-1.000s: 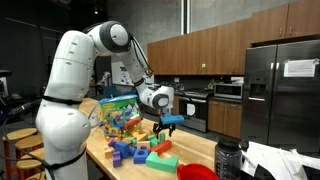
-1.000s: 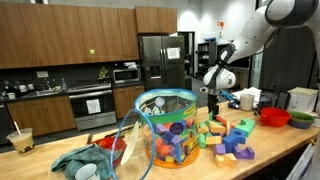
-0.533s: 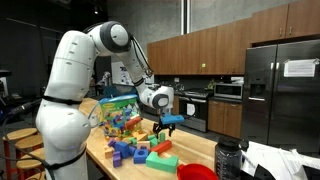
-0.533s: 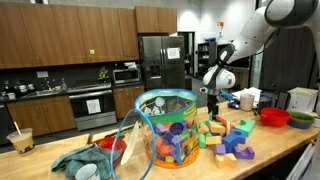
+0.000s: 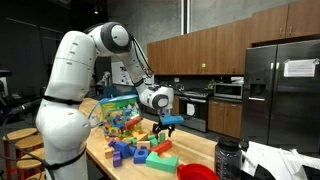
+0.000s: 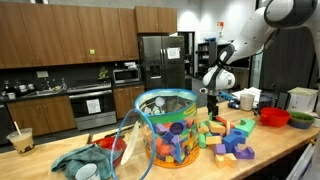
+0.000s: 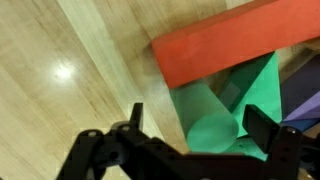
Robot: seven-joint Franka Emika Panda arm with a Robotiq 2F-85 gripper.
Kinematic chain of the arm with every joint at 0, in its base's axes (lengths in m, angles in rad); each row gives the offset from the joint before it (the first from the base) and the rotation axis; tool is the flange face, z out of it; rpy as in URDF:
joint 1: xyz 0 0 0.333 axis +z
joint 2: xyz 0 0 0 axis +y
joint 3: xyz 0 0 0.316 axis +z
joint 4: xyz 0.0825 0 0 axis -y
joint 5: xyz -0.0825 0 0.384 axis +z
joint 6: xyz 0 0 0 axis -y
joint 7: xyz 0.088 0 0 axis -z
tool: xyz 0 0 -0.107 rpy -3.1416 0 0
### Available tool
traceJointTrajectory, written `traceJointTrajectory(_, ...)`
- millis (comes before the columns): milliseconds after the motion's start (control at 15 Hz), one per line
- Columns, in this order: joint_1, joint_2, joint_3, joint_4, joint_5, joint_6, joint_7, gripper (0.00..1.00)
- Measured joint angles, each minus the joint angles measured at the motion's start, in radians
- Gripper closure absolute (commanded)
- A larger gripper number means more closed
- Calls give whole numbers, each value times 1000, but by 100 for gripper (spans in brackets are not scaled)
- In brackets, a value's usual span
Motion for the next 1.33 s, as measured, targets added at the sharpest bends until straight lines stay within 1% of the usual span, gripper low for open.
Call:
traceJointTrajectory(133,0,1,0,-1,0,0,0,38)
traceJointTrajectory(333,0,2,0,-2,0,1,0,64)
traceJointTrajectory(467,0,1,-1,0,-1,1,0,79)
traceJointTrajectory(533,0,1,-1,0,-1,1,0,84)
traceJointTrajectory(1067,0,1,-1,1,-6,2,0,84)
traceJointTrajectory(1333,-1,-1,-6,16,-32,-14,0,84)
